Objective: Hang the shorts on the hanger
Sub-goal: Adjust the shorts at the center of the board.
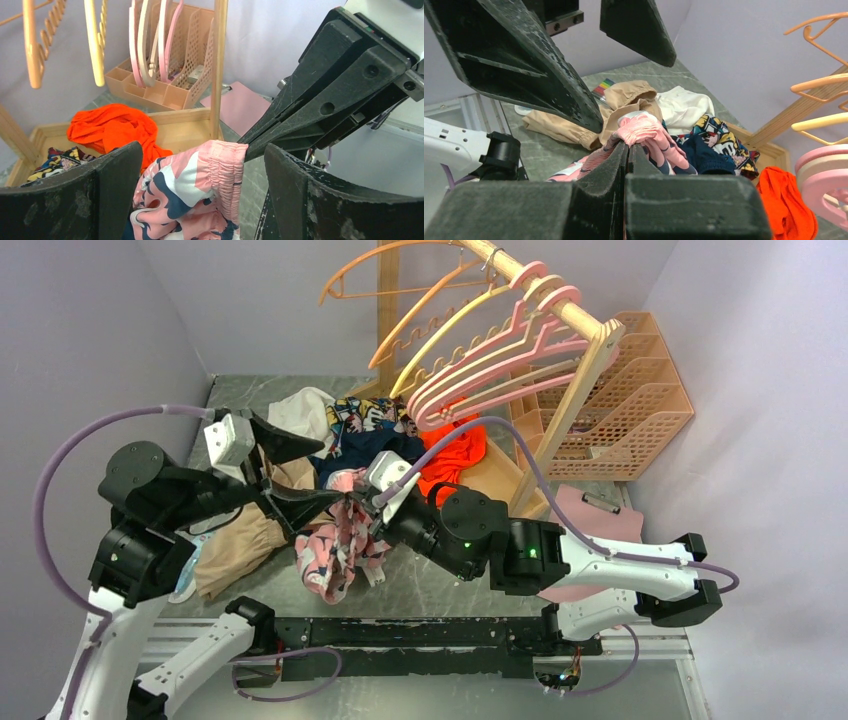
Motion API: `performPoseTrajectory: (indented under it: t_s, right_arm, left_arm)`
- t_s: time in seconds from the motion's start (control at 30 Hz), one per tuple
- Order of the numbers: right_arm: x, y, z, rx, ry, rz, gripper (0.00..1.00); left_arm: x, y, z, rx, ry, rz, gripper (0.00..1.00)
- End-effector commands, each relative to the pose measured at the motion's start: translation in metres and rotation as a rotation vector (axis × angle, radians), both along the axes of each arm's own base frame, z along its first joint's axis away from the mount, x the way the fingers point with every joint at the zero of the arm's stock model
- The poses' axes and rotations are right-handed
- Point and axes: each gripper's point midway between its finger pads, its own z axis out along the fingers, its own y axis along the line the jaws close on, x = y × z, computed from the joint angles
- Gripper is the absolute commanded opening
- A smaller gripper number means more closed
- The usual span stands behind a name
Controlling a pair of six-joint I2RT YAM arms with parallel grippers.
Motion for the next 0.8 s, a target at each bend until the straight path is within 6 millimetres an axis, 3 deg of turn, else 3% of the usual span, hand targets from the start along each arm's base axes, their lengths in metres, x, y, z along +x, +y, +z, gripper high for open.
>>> performPoseTrajectory:
  t_s: [0.0, 0.43, 0.67, 0.77]
  right_arm:
    - [0.004, -0.007, 0.008, 0.043, 0.004, -0.018, 0.00]
    - [0.027, -0.006, 0.005, 0.069, 0.012, -0.167, 0.00]
    - [0.026, 0.006, 0.002, 0.067, 0.024, -0.156, 0.00]
    - [0.025, 0.009, 0.000, 0.066, 0.029, -0.151, 0.00]
  left_arm:
    - [-0.008, -0.008, 0.001, 0.012, -0.031, -0.085, 0.94]
    - [0.024, -0.003, -0.052, 0.070, 0.142, 0.057, 0.88]
    - [0.046, 0.008, -0.050, 0.076, 0.110, 0.186, 0.74]
    - [0.049, 0.008, -0.045, 0.067, 0.089, 0.193, 0.62]
